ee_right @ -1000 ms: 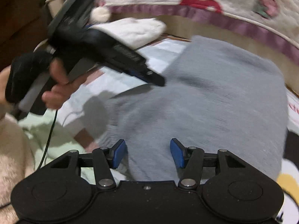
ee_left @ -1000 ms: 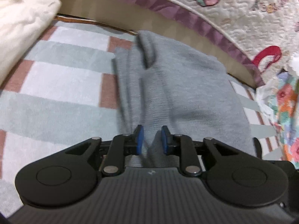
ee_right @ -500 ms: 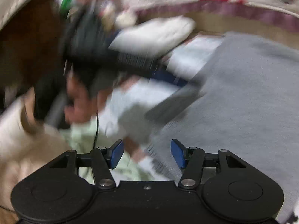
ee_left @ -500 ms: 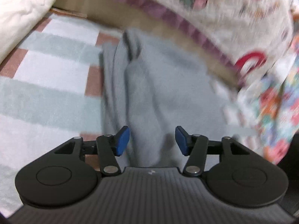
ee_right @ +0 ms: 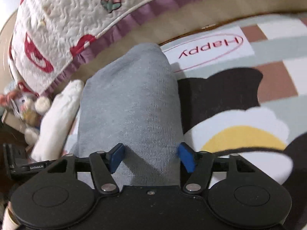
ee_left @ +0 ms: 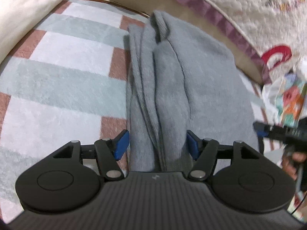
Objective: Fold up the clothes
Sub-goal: 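Grasp the folded sweater stack with the left gripper while the right gripper grasps it, then lift the folded sweater with both grippers and carry it toward the stuffed bunny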
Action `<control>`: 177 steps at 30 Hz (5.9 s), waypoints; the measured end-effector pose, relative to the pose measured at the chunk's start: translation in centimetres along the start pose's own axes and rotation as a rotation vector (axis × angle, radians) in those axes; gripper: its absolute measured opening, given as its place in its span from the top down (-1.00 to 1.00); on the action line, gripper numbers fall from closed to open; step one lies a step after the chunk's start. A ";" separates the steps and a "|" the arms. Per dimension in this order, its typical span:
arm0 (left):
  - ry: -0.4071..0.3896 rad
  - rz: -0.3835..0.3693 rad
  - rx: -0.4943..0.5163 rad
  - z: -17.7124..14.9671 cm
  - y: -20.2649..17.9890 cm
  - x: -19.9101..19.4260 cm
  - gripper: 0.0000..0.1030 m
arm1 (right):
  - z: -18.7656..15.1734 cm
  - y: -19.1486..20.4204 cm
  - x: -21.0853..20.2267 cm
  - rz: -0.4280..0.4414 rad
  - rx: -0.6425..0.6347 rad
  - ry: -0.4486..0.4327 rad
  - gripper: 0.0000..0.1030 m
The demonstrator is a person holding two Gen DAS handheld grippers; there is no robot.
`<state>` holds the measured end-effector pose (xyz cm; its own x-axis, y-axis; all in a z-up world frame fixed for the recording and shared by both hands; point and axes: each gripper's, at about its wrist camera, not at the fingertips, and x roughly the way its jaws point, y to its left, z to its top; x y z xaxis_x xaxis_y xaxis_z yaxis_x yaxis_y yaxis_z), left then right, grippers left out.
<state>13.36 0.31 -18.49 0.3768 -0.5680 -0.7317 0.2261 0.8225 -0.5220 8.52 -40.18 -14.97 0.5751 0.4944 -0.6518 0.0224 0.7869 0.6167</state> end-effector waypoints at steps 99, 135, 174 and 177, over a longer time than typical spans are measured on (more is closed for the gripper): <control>-0.451 0.289 0.348 3.3 -4.7 -19.8 0.31 | 2.0 26.5 1.8 0.327 -0.618 -0.207 -0.18; -0.235 0.495 0.017 12.6 21.0 -24.2 0.10 | -3.2 31.6 28.0 0.481 -0.096 0.250 -0.44; -0.552 0.691 0.045 11.5 14.9 -27.7 0.18 | 1.0 31.2 24.1 0.428 -0.169 0.126 -0.25; -0.471 0.526 0.124 11.8 12.9 -24.8 0.11 | 2.0 30.6 25.4 0.400 -0.122 0.092 -0.25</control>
<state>17.59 25.36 -1.91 0.8051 -0.0447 -0.5915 -0.0022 0.9969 -0.0783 25.42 -4.30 -11.75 0.4436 0.7961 -0.4117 -0.2880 0.5616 0.7757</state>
